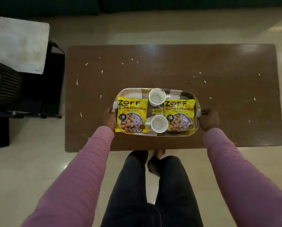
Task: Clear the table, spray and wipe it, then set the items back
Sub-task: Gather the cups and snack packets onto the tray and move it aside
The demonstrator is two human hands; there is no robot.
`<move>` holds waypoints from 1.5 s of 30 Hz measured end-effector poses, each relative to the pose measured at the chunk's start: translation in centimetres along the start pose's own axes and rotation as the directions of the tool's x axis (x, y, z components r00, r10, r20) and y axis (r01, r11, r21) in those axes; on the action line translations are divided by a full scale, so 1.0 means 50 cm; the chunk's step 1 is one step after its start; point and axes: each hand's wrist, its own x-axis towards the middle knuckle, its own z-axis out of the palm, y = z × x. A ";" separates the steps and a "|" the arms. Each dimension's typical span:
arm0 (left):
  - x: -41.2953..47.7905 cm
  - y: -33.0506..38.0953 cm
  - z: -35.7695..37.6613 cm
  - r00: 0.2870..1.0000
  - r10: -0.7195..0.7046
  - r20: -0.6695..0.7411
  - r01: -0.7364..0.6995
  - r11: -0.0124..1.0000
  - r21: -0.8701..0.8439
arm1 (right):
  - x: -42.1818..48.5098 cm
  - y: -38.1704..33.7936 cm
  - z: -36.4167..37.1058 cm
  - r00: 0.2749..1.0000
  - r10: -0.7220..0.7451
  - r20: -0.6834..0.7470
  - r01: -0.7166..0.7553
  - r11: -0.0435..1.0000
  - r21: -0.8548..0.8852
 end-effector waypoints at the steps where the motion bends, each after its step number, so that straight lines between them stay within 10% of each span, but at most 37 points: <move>1: -0.021 0.003 -0.017 1.000 0.022 -0.010 -0.022 1.000 0.017 | -0.029 0.002 -0.010 1.000 -0.009 0.003 0.008 1.000 0.022; 20: -0.303 -0.037 -0.354 0.978 0.199 -0.062 -0.203 0.977 -0.067 | -0.328 0.020 -0.015 0.988 -0.143 -0.053 0.152 0.950 0.274; 45: 0.001 0.034 -1.062 0.945 0.298 -0.133 -0.300 0.954 0.003 | -0.663 -0.555 0.413 0.987 -0.155 0.053 0.136 0.955 0.264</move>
